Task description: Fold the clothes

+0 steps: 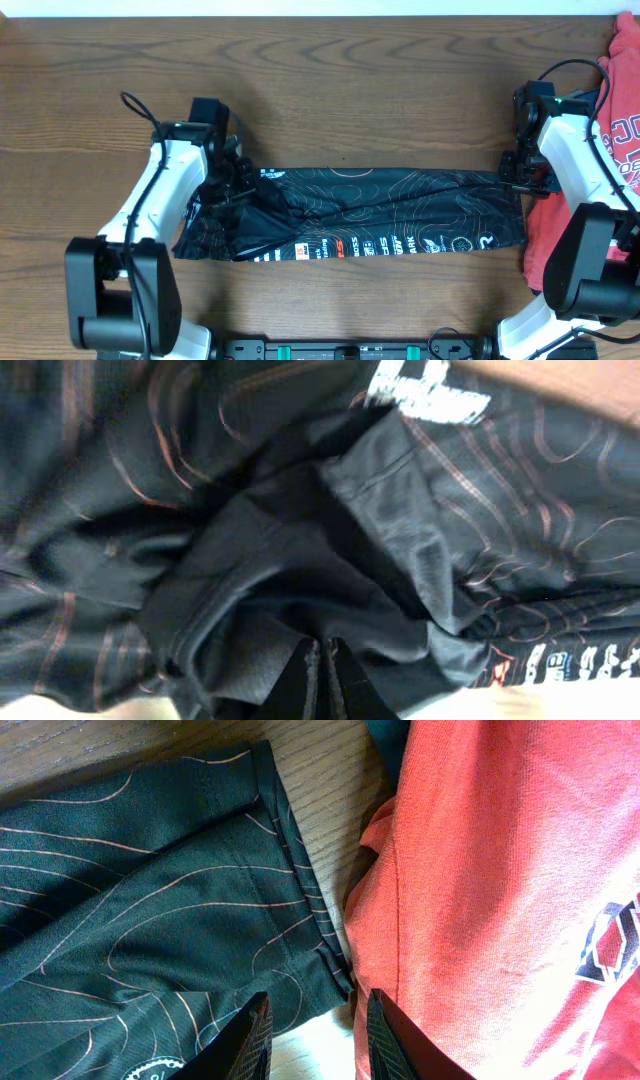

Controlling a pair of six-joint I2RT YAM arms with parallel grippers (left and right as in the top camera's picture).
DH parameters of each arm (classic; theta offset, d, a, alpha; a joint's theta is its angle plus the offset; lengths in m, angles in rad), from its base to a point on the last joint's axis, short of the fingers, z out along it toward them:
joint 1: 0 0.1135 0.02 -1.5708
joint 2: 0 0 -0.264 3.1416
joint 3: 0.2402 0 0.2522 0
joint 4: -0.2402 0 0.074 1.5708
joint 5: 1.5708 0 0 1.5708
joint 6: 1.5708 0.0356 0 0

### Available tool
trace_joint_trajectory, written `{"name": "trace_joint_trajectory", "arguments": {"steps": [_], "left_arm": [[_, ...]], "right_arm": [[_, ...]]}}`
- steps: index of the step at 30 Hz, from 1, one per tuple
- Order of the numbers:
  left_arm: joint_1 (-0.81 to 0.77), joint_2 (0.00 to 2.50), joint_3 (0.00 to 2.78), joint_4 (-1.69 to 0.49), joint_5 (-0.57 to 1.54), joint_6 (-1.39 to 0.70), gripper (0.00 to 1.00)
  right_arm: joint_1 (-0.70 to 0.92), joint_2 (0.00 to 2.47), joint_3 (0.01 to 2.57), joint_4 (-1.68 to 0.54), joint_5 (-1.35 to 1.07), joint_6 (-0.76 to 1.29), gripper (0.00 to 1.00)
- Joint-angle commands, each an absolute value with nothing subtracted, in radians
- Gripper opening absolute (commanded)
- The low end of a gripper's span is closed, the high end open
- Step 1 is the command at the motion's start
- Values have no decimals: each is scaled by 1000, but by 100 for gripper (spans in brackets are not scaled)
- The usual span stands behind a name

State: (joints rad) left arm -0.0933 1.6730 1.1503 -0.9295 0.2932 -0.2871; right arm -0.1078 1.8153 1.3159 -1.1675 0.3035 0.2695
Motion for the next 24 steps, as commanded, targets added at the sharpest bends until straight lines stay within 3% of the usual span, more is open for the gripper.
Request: {"name": "trace_joint_trajectory", "arguments": {"steps": [1, 6, 14, 17, 18, 21, 24], "left_arm": [[-88, 1630, 1176, -929, 199, -260, 6], [-88, 1634, 1153, -875, 46, -310, 6], [-88, 1646, 1012, -654, 36, -313, 7], [-88, 1646, 962, -638, 36, -316, 17], [-88, 1646, 947, -638, 36, -316, 27], [-88, 1646, 915, -643, 36, -316, 40], [-88, 1646, 902, -645, 36, -314, 47]], "right_arm": [[-105, 1824, 1312, -1169, 307, 265, 31], [-105, 1824, 1312, -1163, 307, 265, 31], [-105, 1824, 1312, -1168, 307, 265, 31], [-105, 1824, 1312, -1168, 307, 265, 31], [-105, 1824, 1312, -1168, 307, 264, 31], [-105, 1824, 1312, -1168, 306, 265, 31], [-105, 1824, 1312, -1172, 307, 264, 34]]}}
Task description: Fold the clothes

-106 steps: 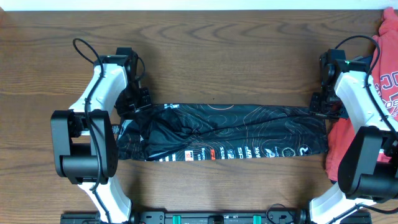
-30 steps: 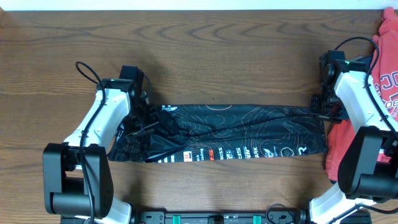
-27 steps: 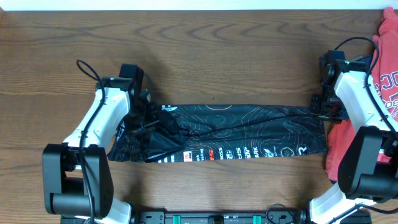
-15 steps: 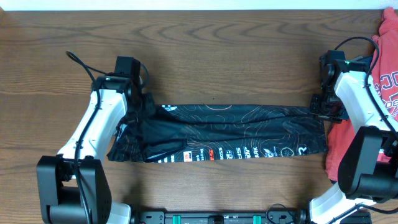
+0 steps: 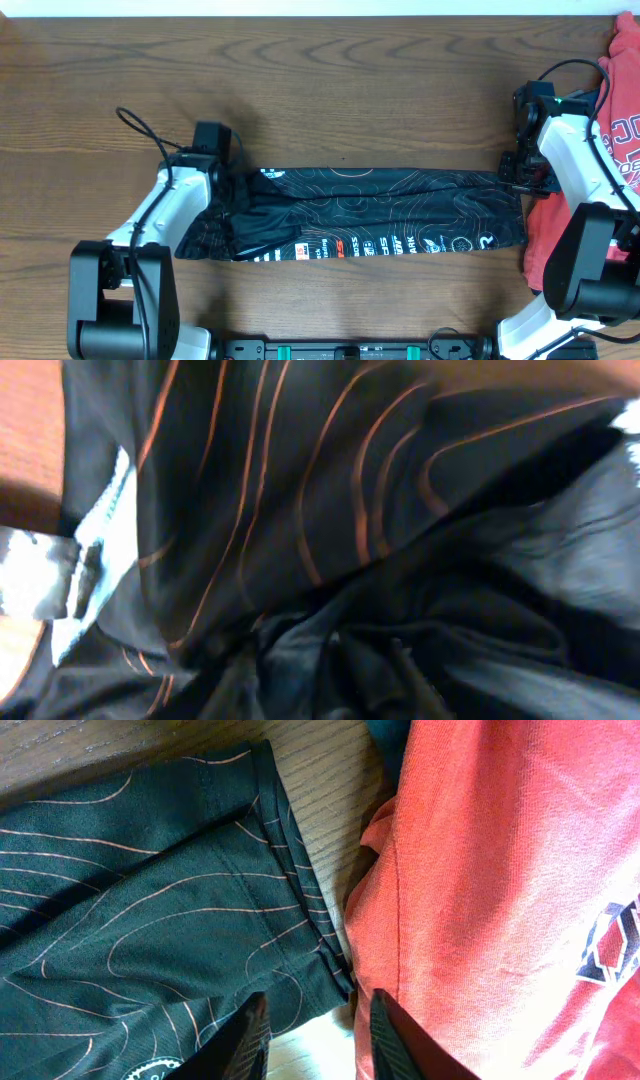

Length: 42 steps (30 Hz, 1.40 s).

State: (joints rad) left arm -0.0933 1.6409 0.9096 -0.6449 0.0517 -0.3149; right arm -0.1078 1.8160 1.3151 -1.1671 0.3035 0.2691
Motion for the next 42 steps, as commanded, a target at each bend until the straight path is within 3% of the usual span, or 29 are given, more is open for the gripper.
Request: {"name": "trace_joint_trajectory", "arguments": {"steps": [1, 6, 15, 19, 26, 42], "left_arm": [[-88, 1645, 902, -643, 35, -308, 48], [-88, 1637, 925, -646, -22, -307, 51], [-27, 1526, 955, -656, -42, -312, 68], [9, 1461, 955, -692, -42, -335, 70], [26, 1398, 955, -733, -41, -347, 70], [26, 1397, 955, -749, -38, -361, 72]], "right_arm": [[-105, 1824, 1312, -1176, 307, 263, 36], [-110, 1824, 1312, -1181, 307, 212, 55], [-157, 1824, 1312, -1175, 206, 115, 60], [-187, 1825, 1312, -1152, 115, 27, 73], [-223, 1837, 1309, -1116, 70, -45, 84], [-224, 1853, 1039, -803, 70, -189, 88]]}}
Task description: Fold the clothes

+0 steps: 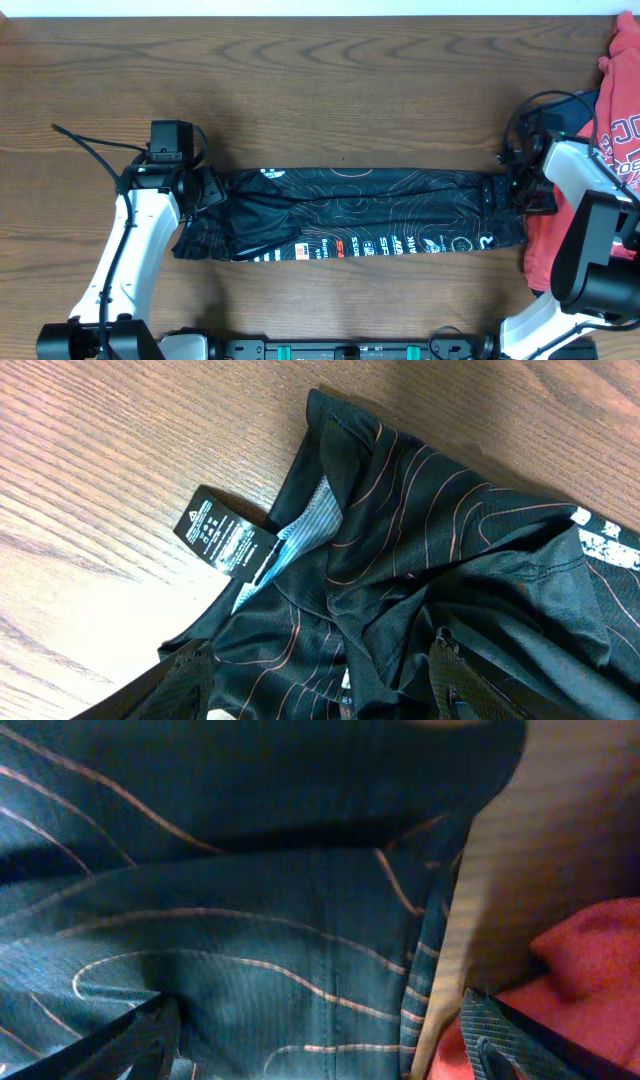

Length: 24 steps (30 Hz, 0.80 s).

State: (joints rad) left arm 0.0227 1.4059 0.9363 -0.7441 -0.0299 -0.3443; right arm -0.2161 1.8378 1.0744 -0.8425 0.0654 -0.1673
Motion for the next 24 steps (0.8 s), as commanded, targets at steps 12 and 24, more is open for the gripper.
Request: {"name": "trace_joint_trajectory", "arguments": {"steps": [12, 24], "left_arm": [[26, 1397, 955, -751, -38, -361, 71], [26, 1397, 955, -752, -38, -361, 71]], "right_arm": [[-223, 1853, 979, -744, -42, -230, 71], [-224, 1852, 1010, -757, 17, -229, 1]]}}
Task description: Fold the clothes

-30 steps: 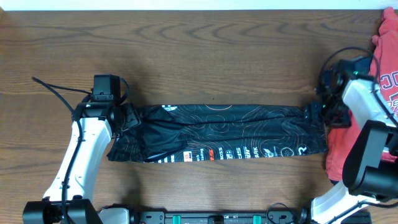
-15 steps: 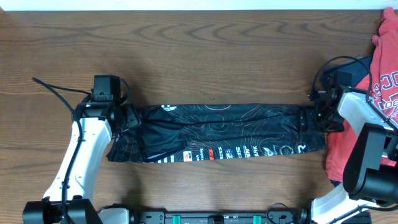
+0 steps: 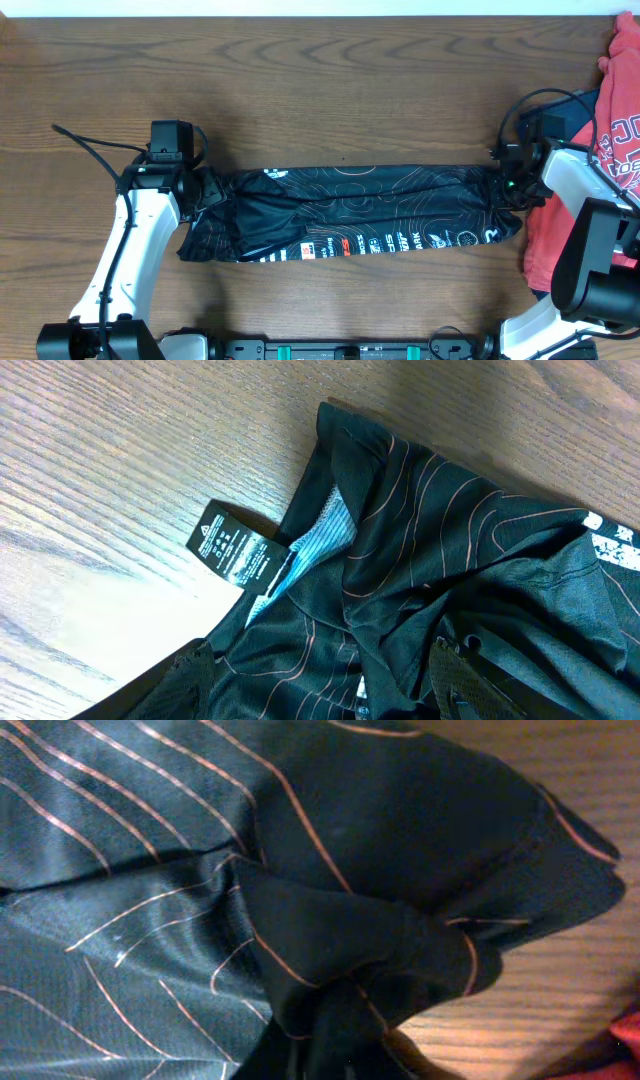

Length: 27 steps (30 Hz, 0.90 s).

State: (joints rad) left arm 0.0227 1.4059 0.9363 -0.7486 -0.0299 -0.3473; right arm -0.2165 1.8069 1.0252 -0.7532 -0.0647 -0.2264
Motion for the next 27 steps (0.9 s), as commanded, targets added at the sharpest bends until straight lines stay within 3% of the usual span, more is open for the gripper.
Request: {"name": "trace_joint_trajectory", "arguments": {"steps": [1, 12, 14, 27], "left_arm": [[26, 1397, 955, -752, -38, -361, 72], [26, 1397, 955, -755, -38, -361, 72], [26, 1397, 955, -755, -38, -361, 78], [26, 1397, 954, -785, -37, -361, 80]], "right_arm": [[-224, 1852, 1021, -765, 23, -225, 1], [-212, 1851, 1324, -1067, 1, -154, 1], [-190, 1851, 1387, -1135, -31, -154, 1], [154, 1851, 1471, -1295, -35, -22, 1]]}}
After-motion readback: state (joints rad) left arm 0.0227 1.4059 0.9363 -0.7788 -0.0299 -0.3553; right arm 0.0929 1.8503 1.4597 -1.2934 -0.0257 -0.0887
